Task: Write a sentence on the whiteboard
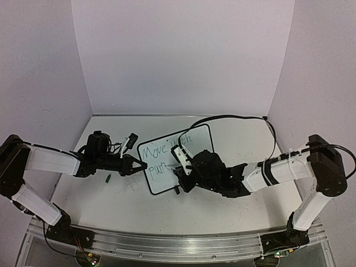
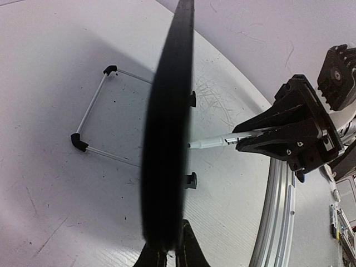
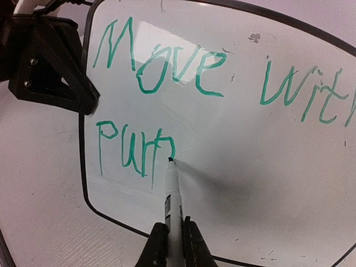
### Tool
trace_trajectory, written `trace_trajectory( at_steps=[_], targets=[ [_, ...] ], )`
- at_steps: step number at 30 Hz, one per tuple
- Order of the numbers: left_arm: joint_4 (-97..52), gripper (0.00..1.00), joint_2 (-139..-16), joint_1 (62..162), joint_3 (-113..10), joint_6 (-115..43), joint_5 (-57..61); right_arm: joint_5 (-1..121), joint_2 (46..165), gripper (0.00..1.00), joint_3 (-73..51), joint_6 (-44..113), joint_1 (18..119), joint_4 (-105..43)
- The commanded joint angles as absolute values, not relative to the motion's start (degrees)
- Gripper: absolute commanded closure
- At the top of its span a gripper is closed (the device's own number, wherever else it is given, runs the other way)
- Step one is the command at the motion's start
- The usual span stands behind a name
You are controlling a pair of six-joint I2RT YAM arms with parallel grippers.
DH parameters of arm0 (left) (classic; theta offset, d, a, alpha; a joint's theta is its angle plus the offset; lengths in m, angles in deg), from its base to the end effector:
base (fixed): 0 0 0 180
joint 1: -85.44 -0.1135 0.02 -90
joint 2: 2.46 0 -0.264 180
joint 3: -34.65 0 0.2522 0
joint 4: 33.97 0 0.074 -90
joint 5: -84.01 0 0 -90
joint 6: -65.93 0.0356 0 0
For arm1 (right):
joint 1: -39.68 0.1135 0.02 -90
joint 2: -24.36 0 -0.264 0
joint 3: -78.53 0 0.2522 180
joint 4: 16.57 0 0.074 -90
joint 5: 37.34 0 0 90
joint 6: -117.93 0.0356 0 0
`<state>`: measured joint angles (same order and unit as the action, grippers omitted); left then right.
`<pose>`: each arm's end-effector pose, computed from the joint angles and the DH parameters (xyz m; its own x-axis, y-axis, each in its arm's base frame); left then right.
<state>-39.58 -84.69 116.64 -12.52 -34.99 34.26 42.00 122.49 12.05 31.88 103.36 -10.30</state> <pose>0.2266 -0.1641 0.1805 -0.5790 0.1816 -0.7948 0.7811 0.4031 -0.4769 0.1702 0.3292 0.1958 -0.2452 -0.3429 -0.9068 -0.7918 0.6106 -0.0169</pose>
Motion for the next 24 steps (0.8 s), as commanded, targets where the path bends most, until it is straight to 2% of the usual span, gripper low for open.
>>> trace_trajectory(
  at_steps=[1, 11, 17, 24],
  targets=[
    [-37.9, 1.0, -83.9, 116.6, -13.8, -31.9, 31.5, 42.7, 123.6, 1.0, 10.5, 32.5, 103.4, -10.2],
    [-37.9, 1.0, -83.9, 116.6, -13.7, -32.0, 31.5, 41.7, 124.5, 1.0, 7.8, 31.8, 103.4, -9.8],
    [-37.9, 1.0, -83.5, 116.6, -13.6, -31.9, 31.3, 42.9, 114.2, 1.0, 16.1, 31.1, 102.9, -4.5],
    [-37.8, 1.0, -83.9, 116.6, -13.7, -31.9, 31.4, 45.6, 115.5, 1.0, 16.4, 27.0, 102.0, -4.8]
  ],
)
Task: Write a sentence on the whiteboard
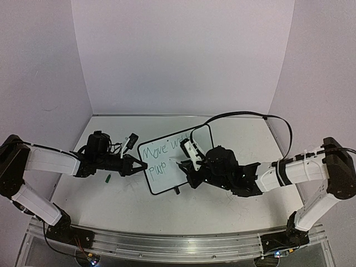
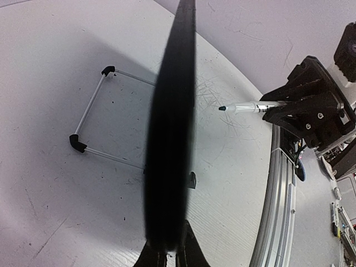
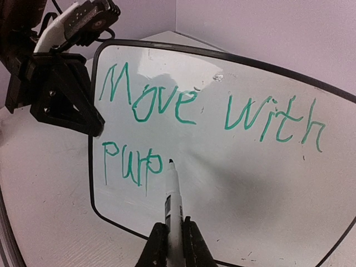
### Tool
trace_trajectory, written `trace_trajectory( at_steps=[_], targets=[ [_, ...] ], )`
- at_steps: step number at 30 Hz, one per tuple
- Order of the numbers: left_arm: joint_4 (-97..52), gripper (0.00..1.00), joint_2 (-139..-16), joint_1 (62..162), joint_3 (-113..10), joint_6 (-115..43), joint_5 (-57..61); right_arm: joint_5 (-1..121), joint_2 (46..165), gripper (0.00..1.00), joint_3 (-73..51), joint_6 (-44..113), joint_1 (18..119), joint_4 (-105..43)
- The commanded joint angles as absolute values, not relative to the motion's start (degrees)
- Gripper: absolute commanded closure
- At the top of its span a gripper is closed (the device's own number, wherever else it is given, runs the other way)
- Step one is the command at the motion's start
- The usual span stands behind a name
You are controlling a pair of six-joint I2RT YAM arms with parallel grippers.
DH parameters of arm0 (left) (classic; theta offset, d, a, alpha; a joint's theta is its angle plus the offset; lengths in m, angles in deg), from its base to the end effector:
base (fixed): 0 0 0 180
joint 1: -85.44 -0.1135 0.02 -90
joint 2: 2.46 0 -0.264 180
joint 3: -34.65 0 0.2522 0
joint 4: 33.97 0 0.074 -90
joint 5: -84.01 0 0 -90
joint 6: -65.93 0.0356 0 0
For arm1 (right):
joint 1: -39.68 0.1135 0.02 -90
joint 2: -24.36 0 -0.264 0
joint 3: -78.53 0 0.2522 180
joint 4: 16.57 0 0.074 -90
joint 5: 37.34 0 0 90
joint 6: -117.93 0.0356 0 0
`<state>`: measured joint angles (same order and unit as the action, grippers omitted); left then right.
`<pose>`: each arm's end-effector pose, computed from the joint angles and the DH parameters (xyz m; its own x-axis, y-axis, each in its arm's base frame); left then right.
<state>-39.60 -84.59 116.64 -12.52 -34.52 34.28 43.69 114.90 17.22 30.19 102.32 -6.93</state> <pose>0.2265 -0.1641 0.1809 -0.5712 0.1841 -0.7999 0.7867 0.4008 -0.4695 0.1637 0.3042 0.2177 -0.1859 -0.2745 -0.9434 -0.8031 0.5957 -0.0151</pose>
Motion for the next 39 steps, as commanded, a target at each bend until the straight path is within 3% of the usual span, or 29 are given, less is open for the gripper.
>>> trace_trajectory(
  at_steps=[1, 39],
  targets=[
    [-37.8, 1.0, -83.9, 116.7, -13.7, -31.9, 31.3, 45.8, 116.1, 1.0, 15.8, 26.0, 102.0, -4.9],
    [-37.7, 1.0, -83.9, 116.7, -13.9, -32.0, 31.7, 41.9, 121.8, 1.0, 12.2, 27.5, 101.9, -4.9]
  ],
)
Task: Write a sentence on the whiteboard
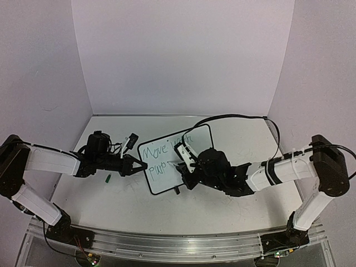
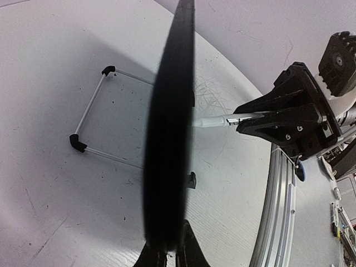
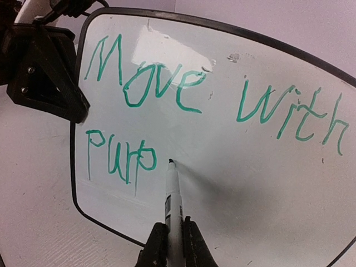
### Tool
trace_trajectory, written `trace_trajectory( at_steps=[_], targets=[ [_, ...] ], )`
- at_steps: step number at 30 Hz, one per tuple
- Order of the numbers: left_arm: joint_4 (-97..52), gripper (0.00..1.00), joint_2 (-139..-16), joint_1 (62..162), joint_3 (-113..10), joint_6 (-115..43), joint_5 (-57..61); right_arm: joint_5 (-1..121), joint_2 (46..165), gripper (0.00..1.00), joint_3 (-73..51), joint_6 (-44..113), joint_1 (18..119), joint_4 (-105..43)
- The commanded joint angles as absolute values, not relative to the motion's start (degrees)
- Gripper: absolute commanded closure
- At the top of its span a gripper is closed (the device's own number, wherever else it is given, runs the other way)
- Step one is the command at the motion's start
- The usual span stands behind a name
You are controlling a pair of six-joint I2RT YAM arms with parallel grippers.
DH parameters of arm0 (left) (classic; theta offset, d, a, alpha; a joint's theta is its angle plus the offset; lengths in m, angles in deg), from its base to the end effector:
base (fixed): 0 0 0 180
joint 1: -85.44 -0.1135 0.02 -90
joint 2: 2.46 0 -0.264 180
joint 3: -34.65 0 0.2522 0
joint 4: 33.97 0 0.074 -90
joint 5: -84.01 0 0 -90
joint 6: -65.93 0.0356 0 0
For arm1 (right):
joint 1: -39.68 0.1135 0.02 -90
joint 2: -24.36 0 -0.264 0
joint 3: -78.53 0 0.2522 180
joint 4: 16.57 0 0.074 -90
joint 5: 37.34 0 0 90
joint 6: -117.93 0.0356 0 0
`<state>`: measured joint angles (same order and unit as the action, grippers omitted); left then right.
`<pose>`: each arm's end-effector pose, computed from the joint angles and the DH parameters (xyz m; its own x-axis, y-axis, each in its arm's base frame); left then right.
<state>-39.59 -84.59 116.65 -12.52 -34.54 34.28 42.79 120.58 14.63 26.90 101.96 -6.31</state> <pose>0.2265 -0.1641 0.1809 -0.5715 0.1841 -0.7997 0.7865 0.4007 -0.4699 0.1742 0.3183 0.2001 -0.1603 -0.3432 -0.9255 -0.8012 0.5928 -0.0810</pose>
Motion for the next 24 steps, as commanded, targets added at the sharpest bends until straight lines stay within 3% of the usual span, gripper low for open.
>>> trace_trajectory(
  at_steps=[1, 24],
  targets=[
    [-37.7, 1.0, -83.9, 116.7, -13.9, -32.0, 31.6, 42.0, 121.9, 1.0, 12.3, 27.5, 101.9, -5.0],
    [-37.7, 1.0, -84.1, 116.7, -13.9, -31.9, 31.6, 42.5, 120.6, 1.0, 15.5, 30.6, 101.8, -6.9]
  ],
)
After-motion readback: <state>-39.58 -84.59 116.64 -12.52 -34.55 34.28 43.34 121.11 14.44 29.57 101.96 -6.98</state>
